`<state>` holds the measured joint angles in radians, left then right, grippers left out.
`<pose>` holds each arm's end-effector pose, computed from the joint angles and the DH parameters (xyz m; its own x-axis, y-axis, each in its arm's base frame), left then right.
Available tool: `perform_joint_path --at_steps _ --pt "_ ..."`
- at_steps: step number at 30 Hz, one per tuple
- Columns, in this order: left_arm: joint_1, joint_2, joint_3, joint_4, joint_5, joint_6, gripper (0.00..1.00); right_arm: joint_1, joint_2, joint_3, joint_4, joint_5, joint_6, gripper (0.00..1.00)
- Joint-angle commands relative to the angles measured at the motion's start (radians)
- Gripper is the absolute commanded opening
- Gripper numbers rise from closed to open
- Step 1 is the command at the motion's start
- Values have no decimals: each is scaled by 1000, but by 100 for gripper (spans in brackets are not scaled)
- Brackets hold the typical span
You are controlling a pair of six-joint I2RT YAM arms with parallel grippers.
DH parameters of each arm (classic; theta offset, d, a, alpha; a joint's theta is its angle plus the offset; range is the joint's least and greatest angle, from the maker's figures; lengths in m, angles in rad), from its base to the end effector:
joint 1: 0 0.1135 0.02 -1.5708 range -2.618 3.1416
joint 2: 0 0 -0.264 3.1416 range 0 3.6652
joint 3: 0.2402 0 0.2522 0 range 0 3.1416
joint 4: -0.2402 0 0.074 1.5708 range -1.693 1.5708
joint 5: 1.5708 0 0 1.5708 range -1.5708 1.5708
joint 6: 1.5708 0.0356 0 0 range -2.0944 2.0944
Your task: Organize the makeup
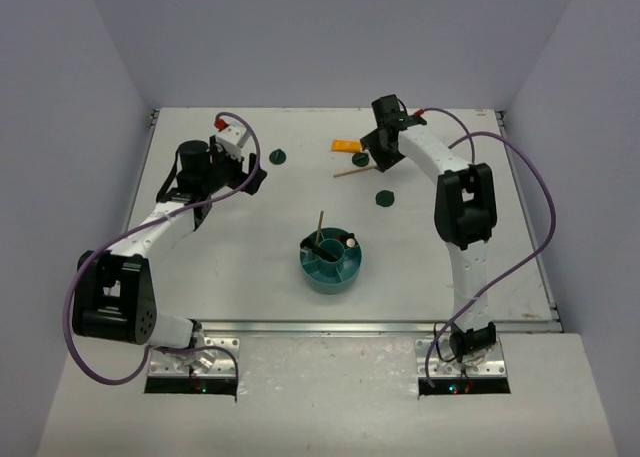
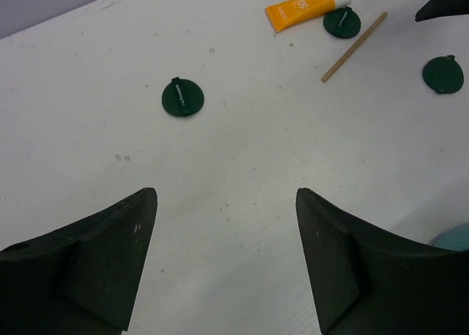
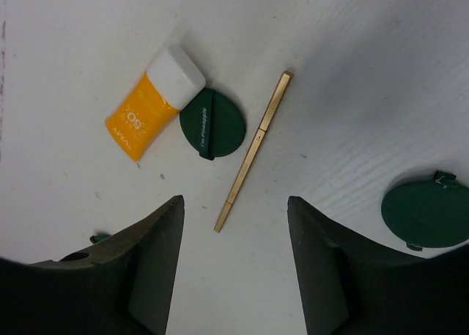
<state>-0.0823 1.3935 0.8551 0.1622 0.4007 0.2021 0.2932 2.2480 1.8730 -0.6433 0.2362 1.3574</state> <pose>0.3116 -0.0396 0.2600 -0.2709 0.2078 -0.9399 0.5019 0.8637 0.0463 0.4737 0.1343 0.1929 -0.3323 0.8922 -0.3058 0.7618 0.4451 0.4707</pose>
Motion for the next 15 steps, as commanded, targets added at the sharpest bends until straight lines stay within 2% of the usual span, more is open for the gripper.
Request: perform_joint_path --at_steps 1,15 --pt "21 -5 13 59 -8 8 75 -15 95 76 -81 31 179 57" --pt "35 2 17 57 15 -3 75 -53 181 146 -105 84 170 52"
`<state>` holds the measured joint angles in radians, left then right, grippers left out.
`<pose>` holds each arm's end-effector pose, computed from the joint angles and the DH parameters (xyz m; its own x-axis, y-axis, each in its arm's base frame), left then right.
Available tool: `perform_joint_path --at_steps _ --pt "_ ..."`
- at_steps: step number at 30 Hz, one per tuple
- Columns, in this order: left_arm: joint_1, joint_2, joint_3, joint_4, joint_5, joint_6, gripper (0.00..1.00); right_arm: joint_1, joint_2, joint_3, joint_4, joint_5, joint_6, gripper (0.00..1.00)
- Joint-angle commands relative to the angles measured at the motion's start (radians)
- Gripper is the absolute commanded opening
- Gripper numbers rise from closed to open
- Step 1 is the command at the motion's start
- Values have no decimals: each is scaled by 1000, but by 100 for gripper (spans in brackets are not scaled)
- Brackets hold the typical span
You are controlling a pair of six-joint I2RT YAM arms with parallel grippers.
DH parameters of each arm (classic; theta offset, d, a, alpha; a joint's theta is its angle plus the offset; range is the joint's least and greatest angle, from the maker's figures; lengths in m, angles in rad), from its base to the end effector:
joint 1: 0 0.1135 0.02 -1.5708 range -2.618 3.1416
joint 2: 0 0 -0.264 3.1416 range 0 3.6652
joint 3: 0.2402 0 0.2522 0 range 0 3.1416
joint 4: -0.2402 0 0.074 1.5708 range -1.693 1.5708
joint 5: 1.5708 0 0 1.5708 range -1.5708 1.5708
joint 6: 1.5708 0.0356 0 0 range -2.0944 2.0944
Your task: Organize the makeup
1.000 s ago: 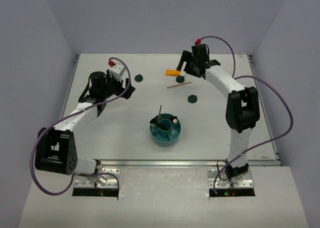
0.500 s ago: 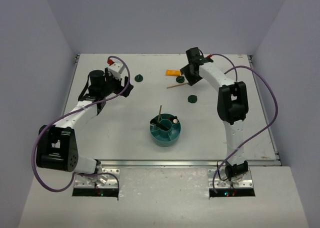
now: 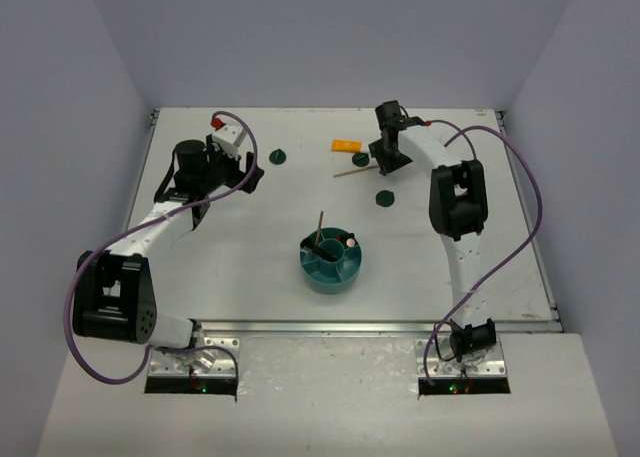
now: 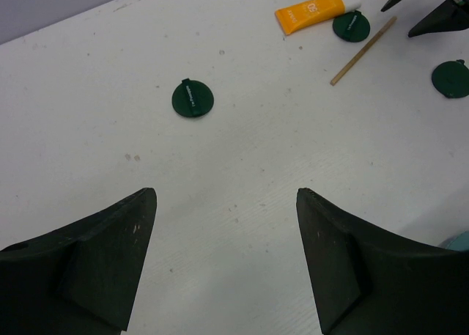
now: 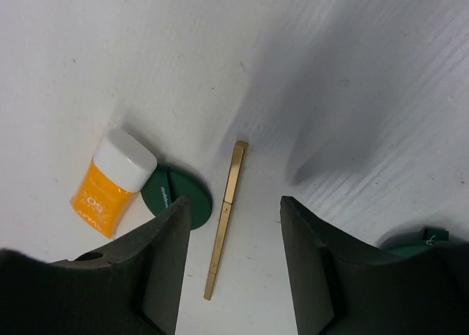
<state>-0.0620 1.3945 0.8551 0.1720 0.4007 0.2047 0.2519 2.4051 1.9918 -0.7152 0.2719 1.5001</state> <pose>0.3129 -0.0333 0.2607 -0.2656 0.2040 -0.9423 0.4845 0.8732 0.0525 0.4966 0.1179 0.1495 -0.1903 0.9432 -0.2724 0.8640 0.2926 0.4098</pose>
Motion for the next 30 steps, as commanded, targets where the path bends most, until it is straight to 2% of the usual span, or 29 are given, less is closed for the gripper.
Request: perform_joint_path --at_steps 1,8,11,16,18,19,22,24,27,28,30 --pt "14 1 18 47 15 -5 75 -13 27 22 -34 38 26 52" --pt "14 1 20 57 17 -4 75 -19 47 8 -33 33 8 43" --pt "14 -4 14 53 16 -2 75 -13 15 -21 74 68 -126 45" --pt "16 -11 -6 64 10 -9 75 -14 -54 -137 117 96 -146 46" --pt "15 -12 -6 65 9 -8 75 -14 -79 -185 179 83 -210 46" --pt "15 -14 -5 64 9 -8 75 -12 -113 -233 263 68 -280 46" --pt "17 -14 -1 64 10 -5 75 3 -232 -448 658 30 -625 47" --pt "18 -15 -3 63 10 -3 75 9 -335 -584 920 -56 -848 50" --pt "23 -18 -10 65 13 -3 75 2 -428 -690 1116 -177 -1051 59" --pt "24 -17 -14 69 14 -3 75 -4 -457 -715 1175 -325 -1220 63" --pt "25 -20 -18 78 18 -5 75 -5 -459 -699 1139 -555 -1476 70"
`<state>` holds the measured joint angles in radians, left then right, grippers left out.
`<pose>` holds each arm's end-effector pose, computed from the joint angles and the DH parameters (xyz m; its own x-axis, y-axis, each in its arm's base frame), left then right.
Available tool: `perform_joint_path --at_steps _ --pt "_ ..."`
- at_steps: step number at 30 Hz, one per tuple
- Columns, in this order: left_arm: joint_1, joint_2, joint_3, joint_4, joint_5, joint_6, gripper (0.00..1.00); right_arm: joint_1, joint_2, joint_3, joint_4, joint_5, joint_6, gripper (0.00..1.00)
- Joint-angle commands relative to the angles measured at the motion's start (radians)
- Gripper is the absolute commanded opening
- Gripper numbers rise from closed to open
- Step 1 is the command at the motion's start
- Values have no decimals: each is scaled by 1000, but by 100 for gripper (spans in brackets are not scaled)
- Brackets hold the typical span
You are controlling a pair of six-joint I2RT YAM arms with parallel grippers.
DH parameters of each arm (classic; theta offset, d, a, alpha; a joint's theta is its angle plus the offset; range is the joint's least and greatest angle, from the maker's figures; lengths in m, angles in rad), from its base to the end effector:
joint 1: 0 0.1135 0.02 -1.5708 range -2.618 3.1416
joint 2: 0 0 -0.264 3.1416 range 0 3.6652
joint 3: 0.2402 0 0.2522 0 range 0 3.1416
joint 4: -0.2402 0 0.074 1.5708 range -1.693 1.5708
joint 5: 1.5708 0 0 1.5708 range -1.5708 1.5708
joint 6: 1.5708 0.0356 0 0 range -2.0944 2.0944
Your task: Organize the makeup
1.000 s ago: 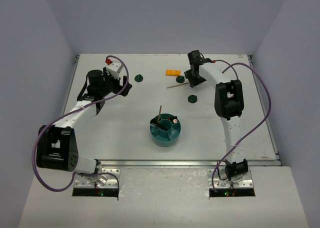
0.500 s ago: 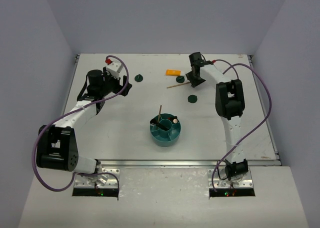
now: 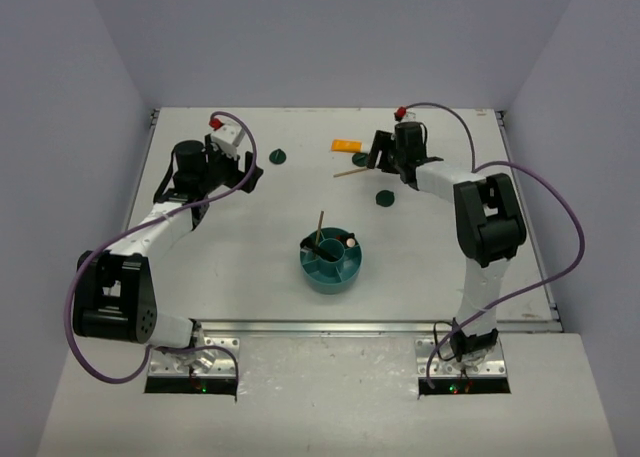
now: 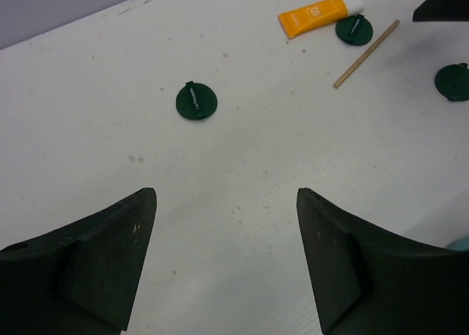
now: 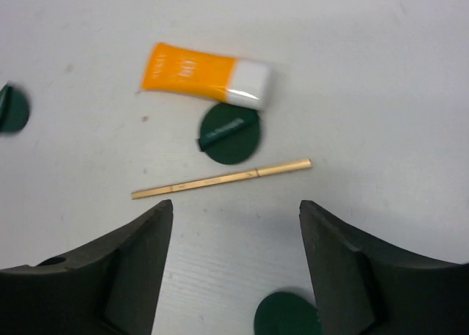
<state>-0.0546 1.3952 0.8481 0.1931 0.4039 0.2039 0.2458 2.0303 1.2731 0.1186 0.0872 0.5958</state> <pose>0.3132 -0.0311 0.2602 -0.2543 0.2004 -0.9462 0.4797 0.8756 0.0565 0.4316 0.1051 0.1602 -0.5765 0.4317 -0.6937 0.1800 0.8952 0.4076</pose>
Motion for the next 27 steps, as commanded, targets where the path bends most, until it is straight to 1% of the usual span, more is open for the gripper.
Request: perform_joint_path --at_steps 1,3,5,7,8,9,10,13,14,20,27 --pt "18 -21 -12 60 15 -3 75 1 -69 60 214 -484 -727 72" --pt "18 -24 -11 60 16 1 75 3 -10 143 39 -590 -900 74" --pt "18 -30 -11 56 15 10 75 0 62 276 -202 -664 -1086 75" --pt "21 -36 -11 47 11 15 75 0 140 425 -420 -658 -1222 77" --pt "21 -36 -11 46 10 17 75 0 145 436 -433 -656 -1229 78" --pt "23 -39 -12 42 9 20 75 0 171 496 -494 -636 -1272 79" --pt "24 -41 -12 39 9 20 75 -2 178 505 -504 -632 -1278 79" --pt "27 -46 -18 33 13 20 75 -7 177 498 -519 -655 -1390 85" --pt "27 -46 -18 31 14 19 75 -9 181 503 -523 -666 -1400 86" --pt "27 -39 -11 26 24 17 76 -26 223 526 -574 -734 -1397 90" --pt "27 -29 5 14 35 15 76 -28 316 571 -579 -710 -1349 89"
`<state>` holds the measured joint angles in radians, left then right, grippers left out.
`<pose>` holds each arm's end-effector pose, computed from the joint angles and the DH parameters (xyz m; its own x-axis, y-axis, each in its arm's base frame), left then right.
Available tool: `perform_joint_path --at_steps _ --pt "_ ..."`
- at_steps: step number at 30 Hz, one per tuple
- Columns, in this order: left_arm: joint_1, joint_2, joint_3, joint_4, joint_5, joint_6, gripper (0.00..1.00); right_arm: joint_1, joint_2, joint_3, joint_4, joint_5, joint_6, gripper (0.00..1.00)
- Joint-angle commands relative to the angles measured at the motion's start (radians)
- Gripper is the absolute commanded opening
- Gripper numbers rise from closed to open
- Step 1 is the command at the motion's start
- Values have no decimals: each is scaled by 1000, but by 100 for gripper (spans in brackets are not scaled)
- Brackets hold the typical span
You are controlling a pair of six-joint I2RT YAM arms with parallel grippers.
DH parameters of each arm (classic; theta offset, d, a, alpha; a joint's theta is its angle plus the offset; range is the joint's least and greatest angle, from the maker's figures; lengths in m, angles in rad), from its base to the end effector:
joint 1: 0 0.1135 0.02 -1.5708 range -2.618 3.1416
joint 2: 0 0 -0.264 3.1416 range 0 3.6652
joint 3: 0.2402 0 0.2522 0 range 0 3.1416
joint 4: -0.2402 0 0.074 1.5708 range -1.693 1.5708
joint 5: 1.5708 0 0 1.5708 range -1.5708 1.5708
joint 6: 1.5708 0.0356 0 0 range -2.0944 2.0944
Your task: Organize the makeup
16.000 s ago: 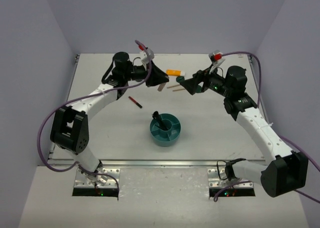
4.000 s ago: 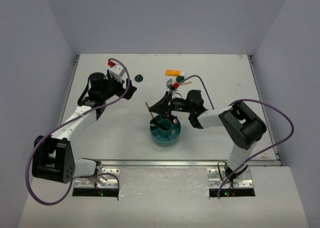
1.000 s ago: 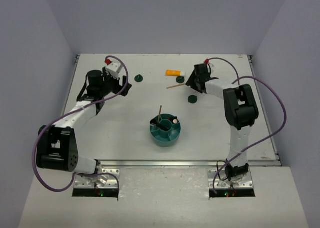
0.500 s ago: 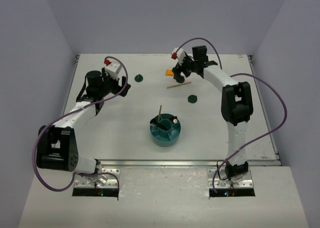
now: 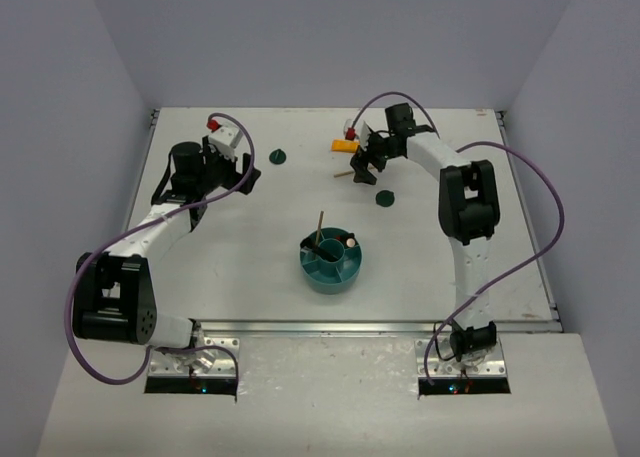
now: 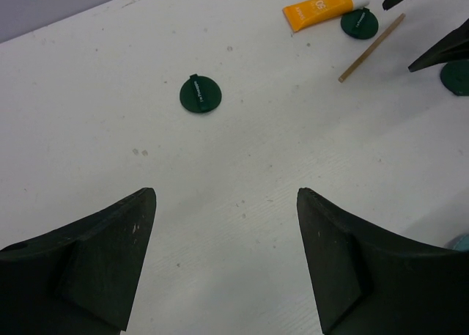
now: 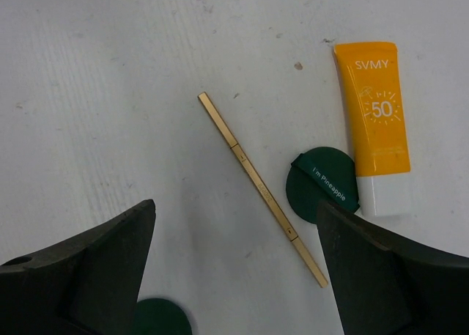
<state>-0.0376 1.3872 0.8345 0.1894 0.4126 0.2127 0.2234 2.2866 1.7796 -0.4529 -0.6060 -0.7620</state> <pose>0.3107 -0.0260 0.2576 -0.2608 0.2033 -0.9437 0.4747 0.8782 0.0580 0.4789 0.1296 0.1616 -0.2322 -0.6347 -0.7371 -0.9137 0.4022 -0.0585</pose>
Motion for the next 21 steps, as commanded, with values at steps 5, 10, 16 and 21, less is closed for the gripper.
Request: perform_joint_path --at_steps 5,10,16,21 --pt "10 -17 27 4 25 4 76 -7 84 72 48 9 41 89" --pt "10 -17 35 -4 19 2 75 -10 90 34 49 -2 78 87" --pt "10 -20 41 -17 7 14 76 -10 -5 -124 43 -10 71 80" --pt "10 -6 43 -3 23 3 76 -9 -85 -229 22 -6 52 74"
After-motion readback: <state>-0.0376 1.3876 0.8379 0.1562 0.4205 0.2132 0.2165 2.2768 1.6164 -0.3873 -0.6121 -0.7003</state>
